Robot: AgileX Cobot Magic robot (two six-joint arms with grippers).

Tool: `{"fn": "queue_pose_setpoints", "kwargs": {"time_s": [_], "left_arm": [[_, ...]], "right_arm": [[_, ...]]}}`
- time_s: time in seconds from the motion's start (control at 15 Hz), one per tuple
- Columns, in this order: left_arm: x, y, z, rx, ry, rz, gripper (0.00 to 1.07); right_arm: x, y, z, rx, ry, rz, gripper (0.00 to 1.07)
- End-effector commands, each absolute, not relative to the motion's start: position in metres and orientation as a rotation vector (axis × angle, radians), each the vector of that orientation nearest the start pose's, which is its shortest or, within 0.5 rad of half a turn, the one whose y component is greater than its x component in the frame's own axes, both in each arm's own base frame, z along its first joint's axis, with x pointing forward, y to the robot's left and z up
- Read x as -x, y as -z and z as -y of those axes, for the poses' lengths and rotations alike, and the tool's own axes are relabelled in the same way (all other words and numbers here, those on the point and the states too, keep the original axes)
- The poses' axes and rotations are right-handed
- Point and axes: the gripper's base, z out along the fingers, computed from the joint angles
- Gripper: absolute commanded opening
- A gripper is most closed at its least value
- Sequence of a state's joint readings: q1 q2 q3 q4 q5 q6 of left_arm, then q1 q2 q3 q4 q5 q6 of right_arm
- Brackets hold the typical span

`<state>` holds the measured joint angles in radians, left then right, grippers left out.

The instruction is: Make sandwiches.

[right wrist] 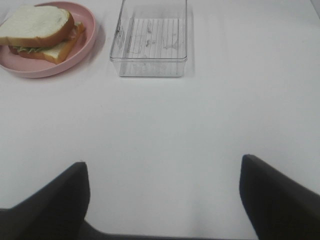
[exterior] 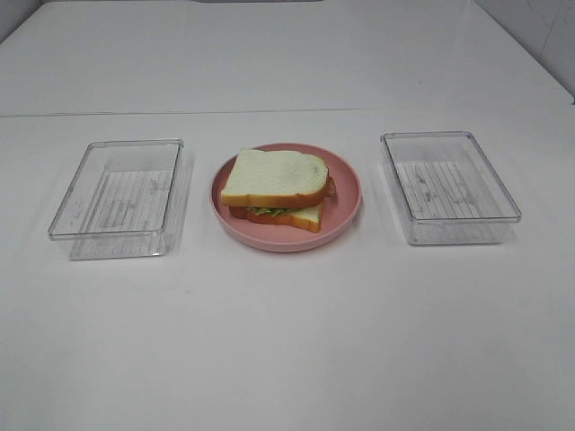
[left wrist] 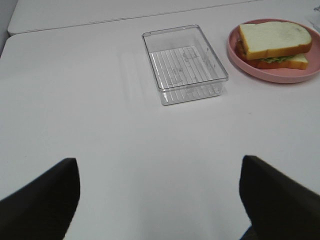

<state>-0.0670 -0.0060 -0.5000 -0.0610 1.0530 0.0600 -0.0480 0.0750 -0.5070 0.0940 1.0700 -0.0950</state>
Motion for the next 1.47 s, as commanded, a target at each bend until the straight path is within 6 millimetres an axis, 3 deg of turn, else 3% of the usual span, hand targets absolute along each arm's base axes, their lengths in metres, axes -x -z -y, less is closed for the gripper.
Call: {"fn": "queue_pose_setpoints", "kwargs": {"time_s": [0.07, 1.47], "left_arm": [[0.0090, -0.2780, 0.0050, -0.094, 0.061, -1.995, 0.83], [0.0091, -0.2780, 0.0050, -0.098, 0.062, -1.995, 0.83]], "right_arm": [[0.0015, -0.2784, -0.0080, 0.051, -0.024, -2.061, 0.78], [0.0084, -0.2783, -0.0081, 0.108, -0.059, -2.016, 0.78]]}}
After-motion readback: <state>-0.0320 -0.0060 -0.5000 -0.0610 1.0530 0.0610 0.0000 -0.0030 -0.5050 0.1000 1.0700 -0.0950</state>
